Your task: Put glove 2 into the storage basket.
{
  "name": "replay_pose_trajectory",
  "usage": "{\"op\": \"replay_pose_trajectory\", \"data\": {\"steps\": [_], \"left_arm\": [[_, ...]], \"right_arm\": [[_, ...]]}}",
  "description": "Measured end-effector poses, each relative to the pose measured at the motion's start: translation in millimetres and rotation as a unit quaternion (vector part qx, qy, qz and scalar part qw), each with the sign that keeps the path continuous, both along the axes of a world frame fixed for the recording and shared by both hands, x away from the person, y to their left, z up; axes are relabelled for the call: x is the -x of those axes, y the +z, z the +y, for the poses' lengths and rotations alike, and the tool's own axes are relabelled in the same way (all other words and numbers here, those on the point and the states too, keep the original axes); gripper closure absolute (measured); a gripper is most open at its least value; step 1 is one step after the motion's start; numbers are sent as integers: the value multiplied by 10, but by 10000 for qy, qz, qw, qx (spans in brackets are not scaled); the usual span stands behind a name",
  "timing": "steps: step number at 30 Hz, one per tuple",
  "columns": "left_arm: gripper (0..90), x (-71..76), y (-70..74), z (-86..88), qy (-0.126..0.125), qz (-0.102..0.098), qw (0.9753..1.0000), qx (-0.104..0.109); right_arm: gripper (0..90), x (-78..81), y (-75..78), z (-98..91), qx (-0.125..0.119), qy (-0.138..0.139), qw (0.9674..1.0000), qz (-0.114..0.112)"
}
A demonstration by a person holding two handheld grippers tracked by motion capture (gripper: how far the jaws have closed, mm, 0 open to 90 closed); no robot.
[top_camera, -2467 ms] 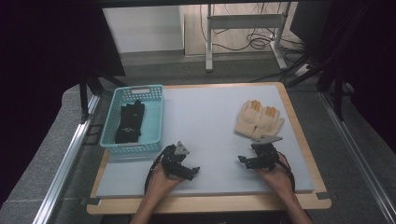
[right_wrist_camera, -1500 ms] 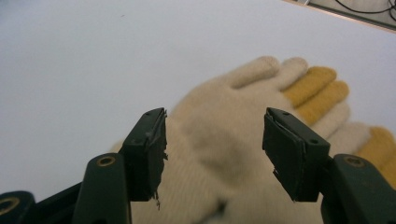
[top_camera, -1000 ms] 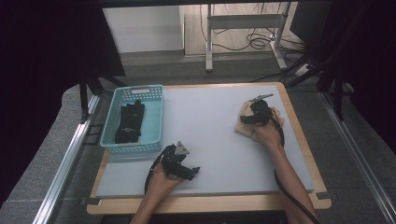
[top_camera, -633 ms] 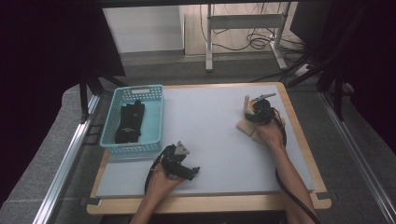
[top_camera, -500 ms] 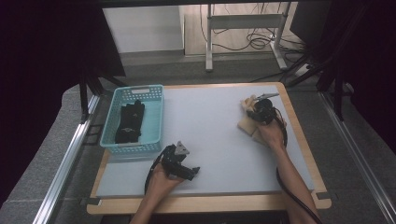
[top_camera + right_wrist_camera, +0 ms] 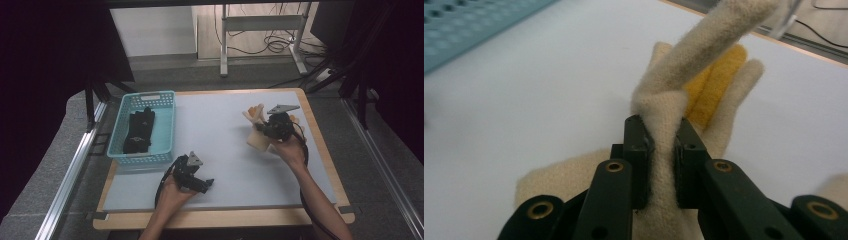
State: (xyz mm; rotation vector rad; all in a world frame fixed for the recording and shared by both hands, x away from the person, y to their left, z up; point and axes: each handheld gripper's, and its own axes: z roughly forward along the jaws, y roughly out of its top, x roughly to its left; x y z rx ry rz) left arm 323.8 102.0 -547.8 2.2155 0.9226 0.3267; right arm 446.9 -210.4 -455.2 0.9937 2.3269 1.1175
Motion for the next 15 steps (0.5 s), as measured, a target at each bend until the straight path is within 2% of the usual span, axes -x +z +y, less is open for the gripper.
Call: {"op": "replay_pose_trajectory", "data": {"steps": [4,9,12,15], "left_arm": [[4,-1,0,0,-3,-5,10000,-3],[4,0,-1,-1,6,-9,10000,4],[5,0,-1,-1,7,-9,10000,5],[5,0,0,1,-3,-7,10000,-6]], "right_arm": [[779,259,-10,170,-83,364,9993,25],[771,549,-151,408,-24,758,9971,98],[768,653,-276,514,158,867,9961,39],[747,678,-408,566,137,907,9956,186]]}}
